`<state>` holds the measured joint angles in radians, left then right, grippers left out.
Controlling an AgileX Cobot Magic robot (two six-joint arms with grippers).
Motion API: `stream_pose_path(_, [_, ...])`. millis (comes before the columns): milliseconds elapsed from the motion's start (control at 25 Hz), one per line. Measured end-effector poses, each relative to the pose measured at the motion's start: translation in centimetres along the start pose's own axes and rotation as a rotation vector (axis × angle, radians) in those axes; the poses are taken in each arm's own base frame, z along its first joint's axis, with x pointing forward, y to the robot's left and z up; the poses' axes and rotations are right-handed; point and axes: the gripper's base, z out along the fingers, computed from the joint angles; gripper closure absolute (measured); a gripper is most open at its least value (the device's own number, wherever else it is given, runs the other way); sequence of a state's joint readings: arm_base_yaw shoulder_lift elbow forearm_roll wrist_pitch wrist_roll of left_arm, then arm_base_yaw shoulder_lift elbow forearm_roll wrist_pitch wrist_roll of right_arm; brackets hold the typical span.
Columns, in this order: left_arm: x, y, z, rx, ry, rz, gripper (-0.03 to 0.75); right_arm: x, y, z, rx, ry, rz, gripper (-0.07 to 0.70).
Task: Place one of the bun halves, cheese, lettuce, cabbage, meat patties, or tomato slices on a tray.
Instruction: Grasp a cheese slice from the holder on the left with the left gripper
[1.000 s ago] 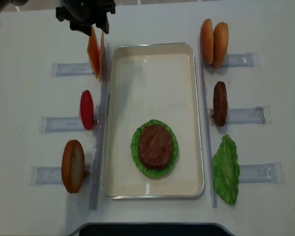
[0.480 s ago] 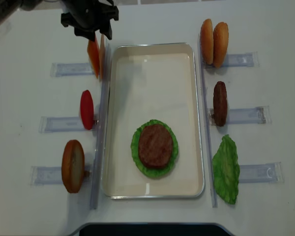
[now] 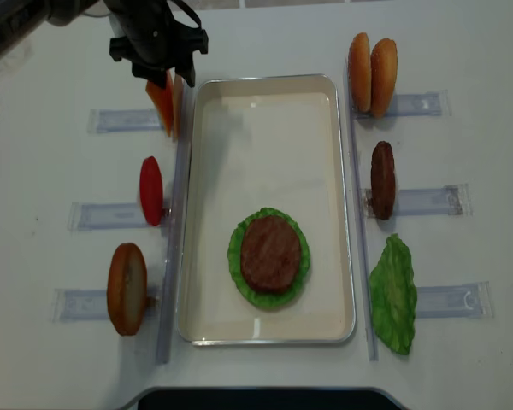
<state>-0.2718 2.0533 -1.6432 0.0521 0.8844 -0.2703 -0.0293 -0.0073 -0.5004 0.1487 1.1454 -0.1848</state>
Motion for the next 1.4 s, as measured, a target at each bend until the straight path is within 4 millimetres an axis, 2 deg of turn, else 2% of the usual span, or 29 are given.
stream_pose_path(160, [0.1, 0.0, 0.0, -0.012, 0.004, 0.011, 0.291, 0.0, 0.0, 0.0, 0.0, 0.0, 0.0, 0.09])
stream_pose_path(240, [0.0, 0.1, 0.0, -0.018, 0.003, 0.016, 0.321, 0.0, 0.0, 0.0, 0.0, 0.0, 0.0, 0.09])
stream_pose_path(680, [0.1, 0.3, 0.0, -0.047, 0.004, 0.038, 0.647, 0.0, 0.0, 0.0, 0.0, 0.0, 0.0, 0.09])
stream_pose_path(760, [0.1, 0.4, 0.0, -0.051, 0.008, 0.04, 0.686, 0.0, 0.0, 0.0, 0.0, 0.0, 0.0, 0.09])
stream_pose_path(1200, [0.3, 0.5, -0.2, -0.062, 0.036, 0.037, 0.693, 0.0, 0.0, 0.0, 0.0, 0.0, 0.0, 0.09])
stream_pose_path(1400, [0.7, 0.7, -1.1, -0.076, 0.074, 0.016, 0.693, 0.0, 0.0, 0.0, 0.0, 0.0, 0.0, 0.09])
